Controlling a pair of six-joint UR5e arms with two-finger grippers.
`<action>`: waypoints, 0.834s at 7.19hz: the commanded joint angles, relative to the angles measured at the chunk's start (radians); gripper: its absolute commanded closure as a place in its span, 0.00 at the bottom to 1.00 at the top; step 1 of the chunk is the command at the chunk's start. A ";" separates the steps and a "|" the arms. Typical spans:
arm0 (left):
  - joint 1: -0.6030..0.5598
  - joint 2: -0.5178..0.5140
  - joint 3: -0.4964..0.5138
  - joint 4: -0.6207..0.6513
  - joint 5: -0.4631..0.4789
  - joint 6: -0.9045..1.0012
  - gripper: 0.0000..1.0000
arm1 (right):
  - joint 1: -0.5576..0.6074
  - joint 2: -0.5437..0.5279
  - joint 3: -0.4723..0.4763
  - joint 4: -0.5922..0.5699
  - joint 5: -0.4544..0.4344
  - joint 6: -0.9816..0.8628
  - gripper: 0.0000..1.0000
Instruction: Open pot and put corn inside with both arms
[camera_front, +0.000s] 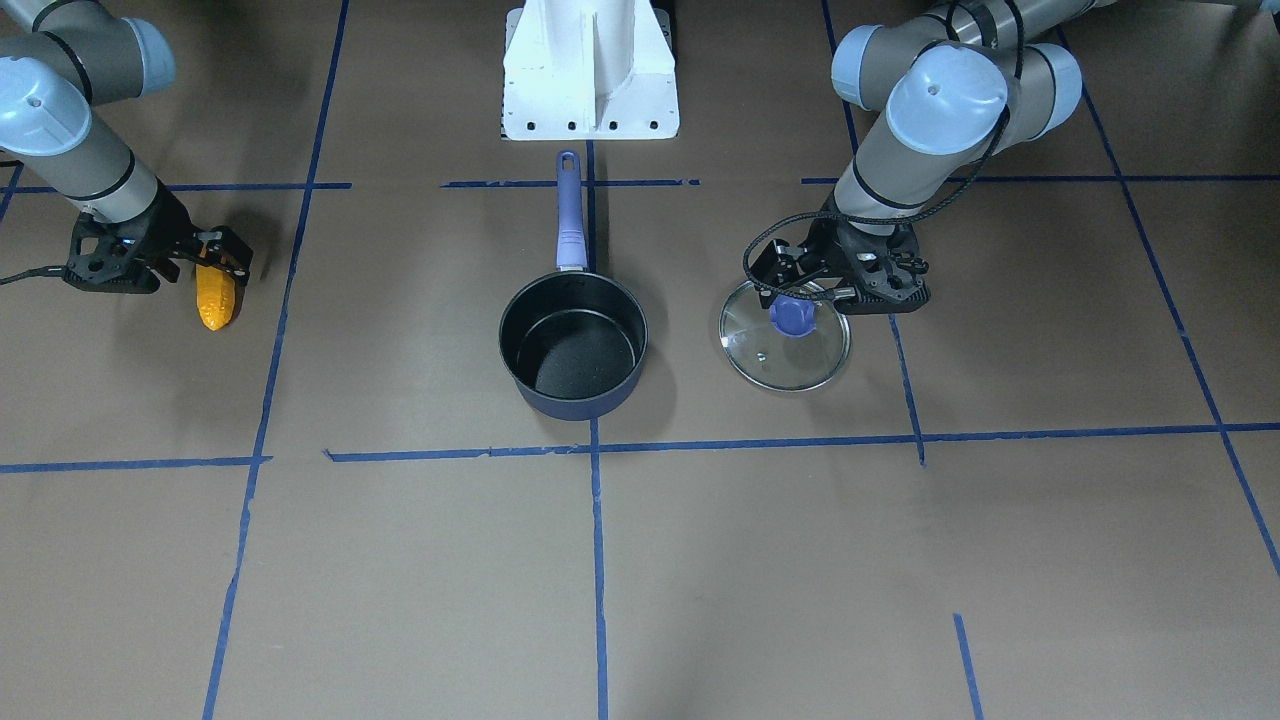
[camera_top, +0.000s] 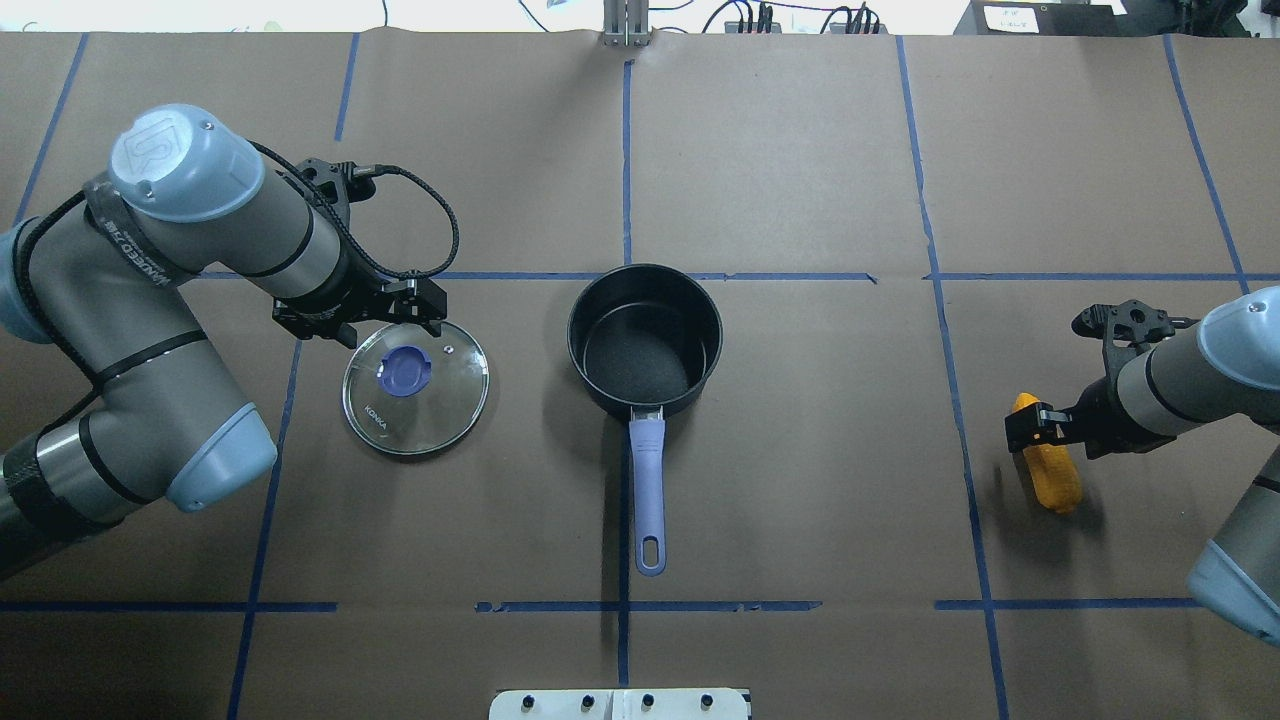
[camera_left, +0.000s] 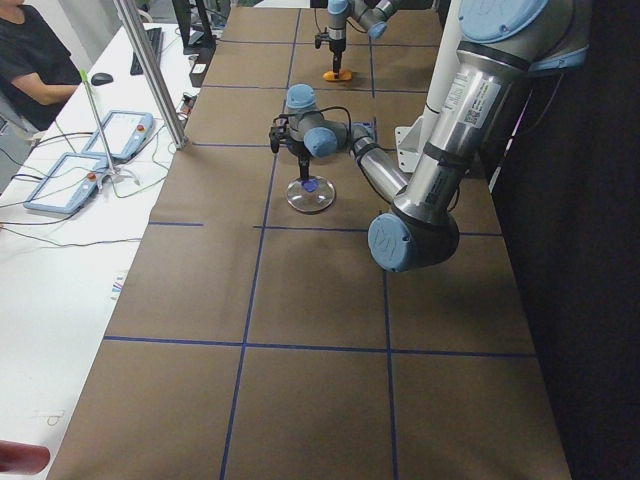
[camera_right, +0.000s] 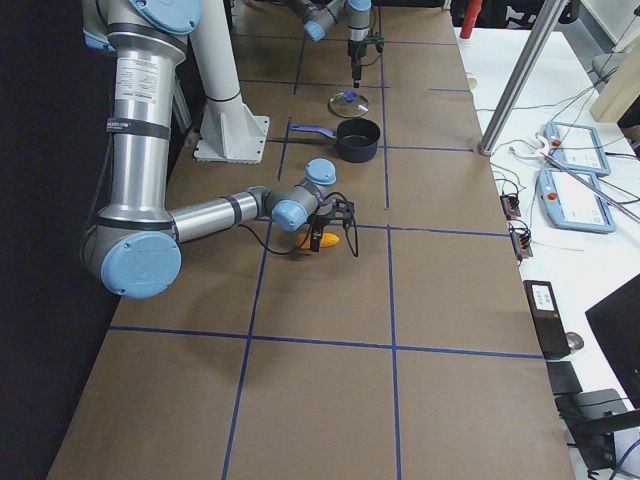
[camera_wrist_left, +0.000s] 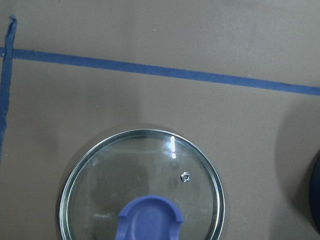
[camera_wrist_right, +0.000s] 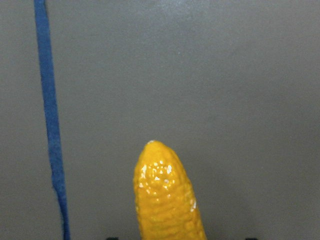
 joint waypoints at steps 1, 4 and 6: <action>-0.017 0.001 -0.008 0.000 0.000 0.001 0.00 | -0.003 -0.001 0.000 -0.001 0.000 0.003 0.74; -0.088 0.012 -0.141 0.201 -0.065 0.030 0.00 | -0.002 -0.001 0.029 -0.004 -0.003 0.003 0.97; -0.131 0.019 -0.183 0.308 -0.065 0.177 0.00 | 0.003 0.001 0.087 -0.011 0.000 0.003 0.97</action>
